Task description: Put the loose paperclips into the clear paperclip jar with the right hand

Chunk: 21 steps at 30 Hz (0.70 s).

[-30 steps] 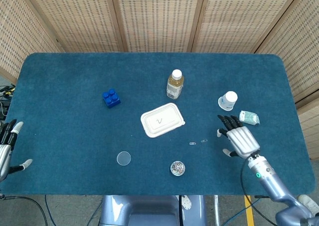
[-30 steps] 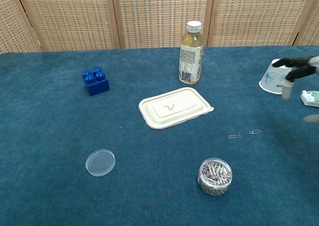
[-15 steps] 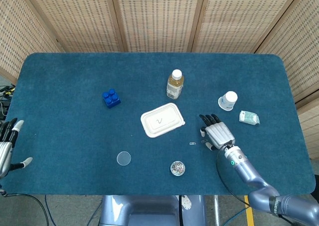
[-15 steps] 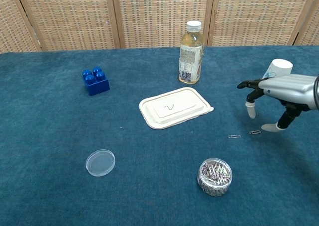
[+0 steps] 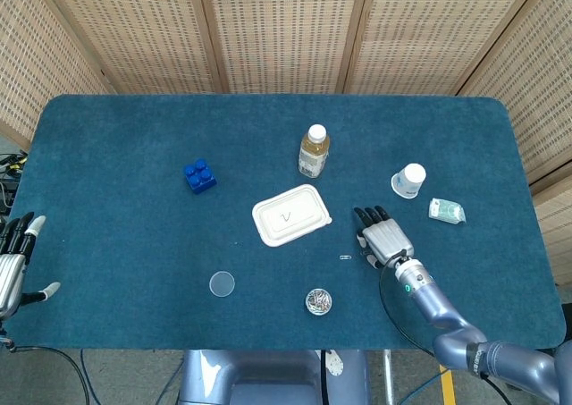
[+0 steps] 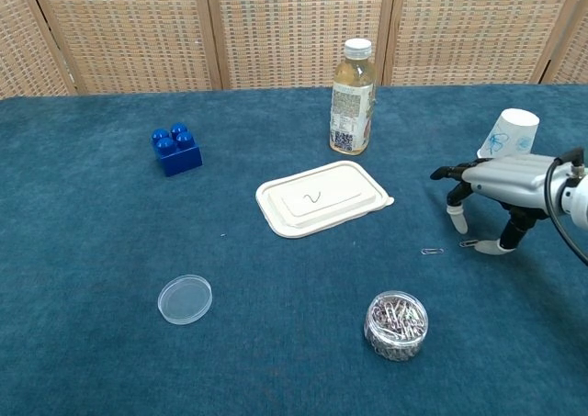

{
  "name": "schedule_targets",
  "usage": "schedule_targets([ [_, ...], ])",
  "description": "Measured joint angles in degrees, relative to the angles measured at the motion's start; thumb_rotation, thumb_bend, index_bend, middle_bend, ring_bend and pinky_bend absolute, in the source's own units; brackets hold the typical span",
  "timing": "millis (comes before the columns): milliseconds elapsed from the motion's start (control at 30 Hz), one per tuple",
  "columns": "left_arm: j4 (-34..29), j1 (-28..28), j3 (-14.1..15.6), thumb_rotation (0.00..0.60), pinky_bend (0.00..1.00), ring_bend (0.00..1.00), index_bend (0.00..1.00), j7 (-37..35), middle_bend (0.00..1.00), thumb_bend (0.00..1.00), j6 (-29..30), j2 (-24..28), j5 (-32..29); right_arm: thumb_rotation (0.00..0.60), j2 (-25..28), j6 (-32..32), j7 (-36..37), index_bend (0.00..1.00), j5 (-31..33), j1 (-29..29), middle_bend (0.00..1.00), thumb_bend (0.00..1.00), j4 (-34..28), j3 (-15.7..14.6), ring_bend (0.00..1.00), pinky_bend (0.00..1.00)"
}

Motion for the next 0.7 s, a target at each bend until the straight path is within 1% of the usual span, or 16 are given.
schedule_targets([
  [500, 0.2, -0.2, 0.0, 0.600, 0.00, 0.00, 0.00, 0.3, 0.00, 0.00, -0.2, -0.2, -0.4, 0.600, -0.9, -0.8, -0.7, 0.50, 1.6, 1.0, 0.00, 0.33, 1.6, -0.7, 0.00, 0.02],
  [700, 0.2, -0.2, 0.0, 0.600, 0.00, 0.00, 0.00, 0.1, 0.00, 0.00, -0.2, -0.2, -0.4, 0.600, -1.5, -1.0, -1.5, 0.52, 2.2, 1.4, 0.01, 0.34, 2.3, -1.1, 0.00, 0.02],
])
